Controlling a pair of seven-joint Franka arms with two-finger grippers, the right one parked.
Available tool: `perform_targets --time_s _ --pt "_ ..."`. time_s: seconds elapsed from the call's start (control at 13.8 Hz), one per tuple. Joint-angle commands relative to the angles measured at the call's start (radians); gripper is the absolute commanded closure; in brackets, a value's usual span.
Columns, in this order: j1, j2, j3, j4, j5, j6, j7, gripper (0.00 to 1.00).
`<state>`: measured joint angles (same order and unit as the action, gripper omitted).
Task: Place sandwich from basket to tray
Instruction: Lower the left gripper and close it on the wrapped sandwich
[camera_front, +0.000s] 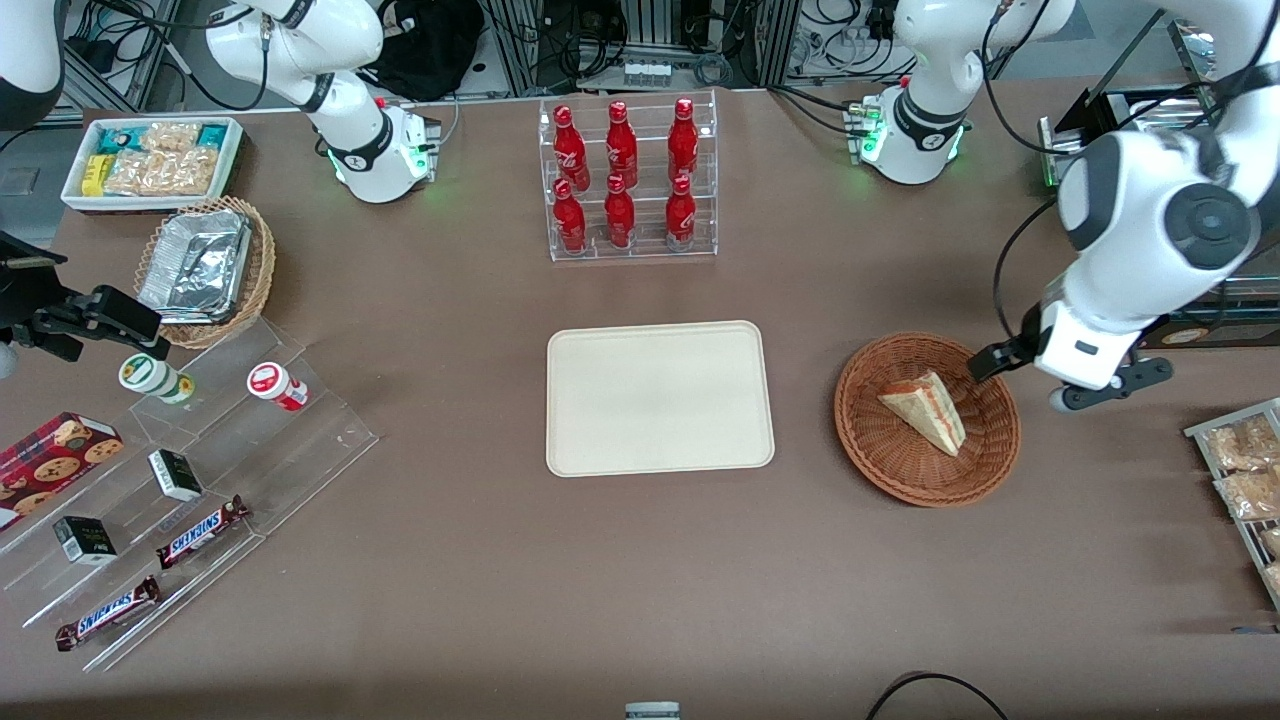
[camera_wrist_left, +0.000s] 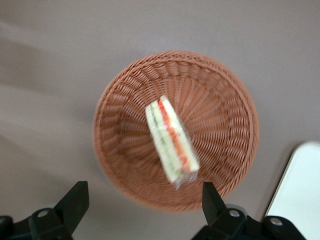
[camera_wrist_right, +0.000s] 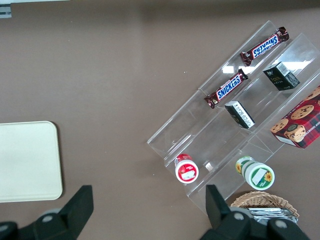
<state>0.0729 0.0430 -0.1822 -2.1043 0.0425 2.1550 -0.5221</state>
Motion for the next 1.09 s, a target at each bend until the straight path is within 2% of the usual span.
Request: perform_targets --time_s 0.0,0.36,1.02 --pt "0.007 -0.031 -0.042 -0.134 -0.007 0.185 -0.163 0.0" --pt "0.005 0.029 -0.048 -0.146 -0.007 0.244 -0.392 0.0" --pt "0.005 0.178 -0.057 -0.143 -0.007 0.293 -0.415 0.0"
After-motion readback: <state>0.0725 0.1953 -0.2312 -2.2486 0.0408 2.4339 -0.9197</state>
